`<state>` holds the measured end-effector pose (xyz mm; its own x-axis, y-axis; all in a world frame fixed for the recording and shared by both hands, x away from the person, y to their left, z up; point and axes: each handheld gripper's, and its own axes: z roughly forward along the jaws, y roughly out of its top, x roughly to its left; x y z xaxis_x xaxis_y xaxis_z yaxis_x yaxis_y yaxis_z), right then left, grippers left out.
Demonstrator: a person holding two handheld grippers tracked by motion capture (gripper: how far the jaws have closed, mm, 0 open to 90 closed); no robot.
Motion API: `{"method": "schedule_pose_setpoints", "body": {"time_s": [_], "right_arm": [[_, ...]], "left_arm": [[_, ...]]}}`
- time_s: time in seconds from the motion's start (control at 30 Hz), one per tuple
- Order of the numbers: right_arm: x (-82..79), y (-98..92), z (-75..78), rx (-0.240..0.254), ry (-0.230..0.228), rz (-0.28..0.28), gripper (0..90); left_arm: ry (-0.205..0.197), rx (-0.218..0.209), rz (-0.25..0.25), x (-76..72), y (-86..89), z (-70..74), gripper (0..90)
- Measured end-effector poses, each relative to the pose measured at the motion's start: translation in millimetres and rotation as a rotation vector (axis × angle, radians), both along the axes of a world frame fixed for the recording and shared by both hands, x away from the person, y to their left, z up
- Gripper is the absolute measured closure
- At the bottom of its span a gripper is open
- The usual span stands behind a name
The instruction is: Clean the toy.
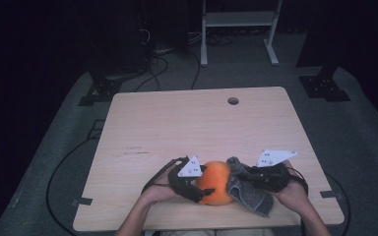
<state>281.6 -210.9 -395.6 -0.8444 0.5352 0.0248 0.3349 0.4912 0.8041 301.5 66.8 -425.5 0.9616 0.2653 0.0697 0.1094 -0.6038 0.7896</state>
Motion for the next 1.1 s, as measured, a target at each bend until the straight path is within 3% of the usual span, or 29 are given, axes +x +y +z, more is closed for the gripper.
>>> {"method": "schedule_pose_setpoints", "body": {"time_s": [0.13, 0.23, 0.3, 0.37, 0.47, 0.57, 0.63, 0.7, 0.73, 0.8, 0.9, 0.97, 1.03, 1.1], "right_arm": [[1.8, 13.5, -2.8, -0.018, -0.016, 0.027, 75.1], [6.4, 8.5, -9.4, -0.038, -0.017, -0.002, 75.1], [9.6, 2.2, -15.8, -0.027, 0.013, -0.019, 75.3], [9.0, 0.6, -18.2, -0.025, 0.028, -0.022, 75.3], [7.1, 1.6, -16.7, -0.033, 0.014, -0.02, 75.3], [6.1, 3.0, -16.6, -0.03, 0.014, -0.015, 75.1], [5.8, 2.2, -16.2, -0.039, 0.012, -0.01, 75.1], [5.1, -0.8, -14.0, -0.052, 0.009, -0.019, 75.2], [5.1, -3.5, -12.1, -0.047, 0.002, -0.028, 75.3], [3.9, -9.6, -4.8, -0.018, -0.013, -0.053, 75.3], [1.2, -9.6, 6.8, 0.014, -0.045, -0.054, 75.6], [0.0, -2.1, 7.4, 0.028, -0.04, -0.025, 75.6], [0.2, 8.7, -0.2, -0.009, -0.035, -0.001, 75.4], [3.4, 13.0, -9.2, -0.003, -0.006, 0.012, 75.4]], "left_arm": [[0.026, 0.018, 0.005, 2.6, 4.3, -1.9, 23.7], [0.042, 0.043, 0.013, 4.0, 9.2, -3.5, 23.6], [0.044, 0.043, 0.008, 4.4, 11.2, -1.1, 23.1], [0.062, -0.005, 0.011, 6.3, 11.7, 5.8, 17.5], [0.071, -0.088, 0.066, 9.6, 11.0, 13.3, 13.3], [0.083, -0.03, 0.068, 8.6, 0.2, 4.3, 14.0], [0.041, -0.03, 0.057, 5.1, -4.8, -0.2, 20.4], [-0.037, -0.089, 0.073, -0.5, -7.6, 6.8, 35.5], [-0.066, -0.106, 0.071, -3.5, -10.4, 11.1, 38.6], [-0.122, -0.131, 0.05, -8.4, -16.3, 15.0, 39.8], [-0.158, -0.125, 0.041, -6.4, -19.8, 9.4, 37.6], [-0.129, -0.111, 0.035, -2.8, -15.2, 6.7, 34.4], [-0.109, -0.068, 0.028, -0.1, -7.5, 3.1, 33.4], [-0.075, -0.029, 0.02, 2.4, 1.8, -2.5, 33.2]]}}
